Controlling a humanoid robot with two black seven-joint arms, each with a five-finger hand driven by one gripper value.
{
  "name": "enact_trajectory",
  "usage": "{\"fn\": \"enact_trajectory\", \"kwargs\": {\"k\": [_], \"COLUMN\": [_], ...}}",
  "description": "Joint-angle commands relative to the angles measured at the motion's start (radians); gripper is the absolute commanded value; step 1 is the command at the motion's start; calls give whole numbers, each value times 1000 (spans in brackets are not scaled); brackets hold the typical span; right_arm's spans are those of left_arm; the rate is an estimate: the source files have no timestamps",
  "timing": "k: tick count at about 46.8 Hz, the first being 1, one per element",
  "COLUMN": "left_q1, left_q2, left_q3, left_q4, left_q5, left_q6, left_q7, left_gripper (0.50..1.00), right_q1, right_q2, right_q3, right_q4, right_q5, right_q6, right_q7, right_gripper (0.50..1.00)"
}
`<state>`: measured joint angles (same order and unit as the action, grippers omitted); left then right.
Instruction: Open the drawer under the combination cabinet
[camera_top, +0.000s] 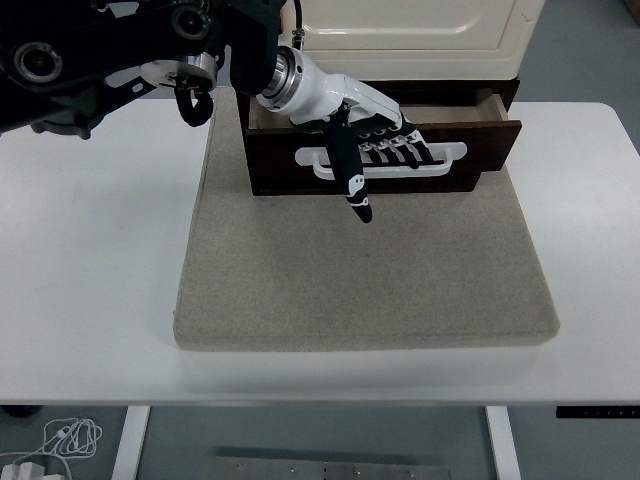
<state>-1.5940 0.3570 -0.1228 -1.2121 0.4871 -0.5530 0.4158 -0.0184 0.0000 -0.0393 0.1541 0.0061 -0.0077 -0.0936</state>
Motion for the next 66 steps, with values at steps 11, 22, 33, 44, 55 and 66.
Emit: {"fn": "enact_trajectory", "kwargs": {"k": [11, 22, 33, 44, 55, 66], "left_q1": [0, 0, 0, 0, 0, 0], "left_q2": [3, 8, 13, 17, 30, 34], "left_q3": [-14, -17, -17, -18, -26, -29], "left_q4": [-6, -7, -21, -30, -43, -47], "left_q5": [-7, -7, -7, -21, -35, -38], "left_q6": [-27, -45, -58, -58, -58, -58], "left_q7": [0, 0, 0, 0, 0, 0], "left_gripper": [1000, 1000, 1000, 1000, 1000, 1000], "right_q1": [0, 0, 0, 0, 0, 0], "right_q2": [0, 0, 0, 0, 0, 0], "right_q3": [1, 1, -1, -1, -1, -1], "right_q4": [-1, -1, -1, -1, 1, 1], "right_q5": [0, 0, 0, 0, 0, 0], "right_q6": [0, 0, 0, 0, 0, 0], "right_q7": [0, 0, 0, 0, 0, 0], "right_gripper": [928, 928, 928, 928, 928, 928]}}
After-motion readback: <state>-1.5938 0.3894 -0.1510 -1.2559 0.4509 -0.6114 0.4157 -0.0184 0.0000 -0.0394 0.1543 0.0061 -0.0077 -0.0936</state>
